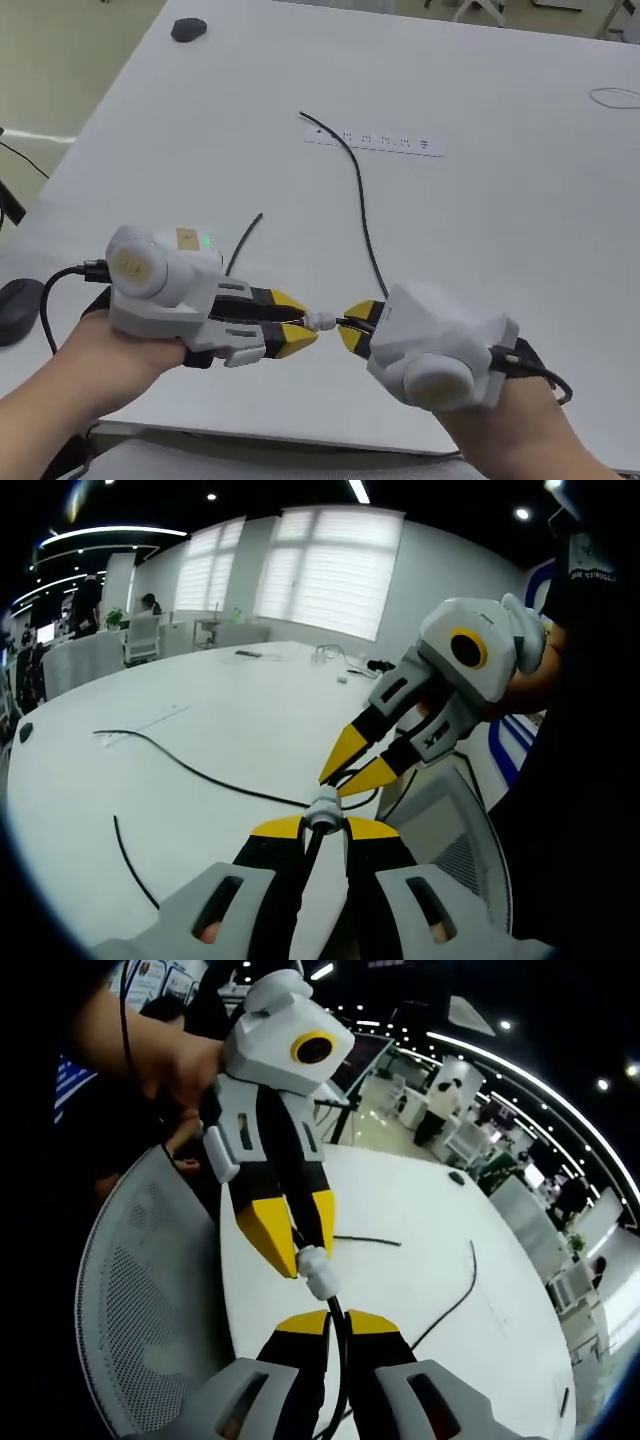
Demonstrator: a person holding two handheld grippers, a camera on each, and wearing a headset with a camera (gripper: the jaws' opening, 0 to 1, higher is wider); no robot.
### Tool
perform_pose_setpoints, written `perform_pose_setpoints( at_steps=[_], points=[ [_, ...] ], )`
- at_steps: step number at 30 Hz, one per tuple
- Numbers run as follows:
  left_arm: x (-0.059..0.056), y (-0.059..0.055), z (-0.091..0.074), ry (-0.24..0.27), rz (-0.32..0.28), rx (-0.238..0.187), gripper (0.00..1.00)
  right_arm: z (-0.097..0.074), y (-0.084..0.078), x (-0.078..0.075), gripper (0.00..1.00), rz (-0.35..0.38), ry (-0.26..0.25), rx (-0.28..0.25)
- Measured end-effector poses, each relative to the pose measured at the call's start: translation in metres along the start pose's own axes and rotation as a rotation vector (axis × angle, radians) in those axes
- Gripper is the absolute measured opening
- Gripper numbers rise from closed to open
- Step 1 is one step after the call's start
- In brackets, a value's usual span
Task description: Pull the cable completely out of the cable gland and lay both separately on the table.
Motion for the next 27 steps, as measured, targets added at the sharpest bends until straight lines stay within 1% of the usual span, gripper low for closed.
perform_pose_setpoints(
  at_steps=[3, 6, 9, 14, 16, 19, 22, 27],
  points=[
    [0.000, 0.002, 0.001, 0.002, -0.006, -0.011, 0.15, -0.002, -0.001, -0.001, 0.00, 0.035, -0.012, -0.011],
    [-0.001, 0.003, 0.002, 0.005, -0.006, -0.017, 0.15, -0.003, -0.003, -0.003, 0.01, 0.085, -0.011, -0.013],
    [-0.001, 0.002, 0.004, 0.014, -0.005, -0.016, 0.15, -0.003, -0.008, -0.005, 0.01, 0.087, -0.018, -0.001],
    [0.000, 0.002, 0.005, 0.024, 0.006, -0.014, 0.15, -0.005, -0.018, -0.011, 0.00, 0.136, -0.037, 0.003],
    [0.000, 0.003, 0.004, 0.022, -0.005, -0.022, 0.15, -0.004, -0.022, -0.014, 0.00, 0.165, -0.046, 0.003],
    [0.001, 0.004, 0.003, 0.025, -0.007, -0.025, 0.15, -0.004, -0.032, -0.018, 0.00, 0.258, -0.049, 0.002],
    [0.002, 0.005, 0.003, 0.024, -0.011, -0.032, 0.15, -0.005, -0.040, -0.021, 0.00, 0.298, -0.059, 0.002],
    [0.005, 0.003, 0.005, 0.023, -0.010, -0.026, 0.15, -0.002, -0.054, -0.022, 0.00, 0.384, -0.080, 0.010]
  ],
)
Point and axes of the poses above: the centre of the closed fingertips' face, and the gripper's own axes: z roughly forward along the fingers, x roughly to its left, y roughly out of its top, the point moved 6 cm from there along -z, roughly backward along the fingers, and after that the axes turned 1 degree about -y, right-handed, at the moved point
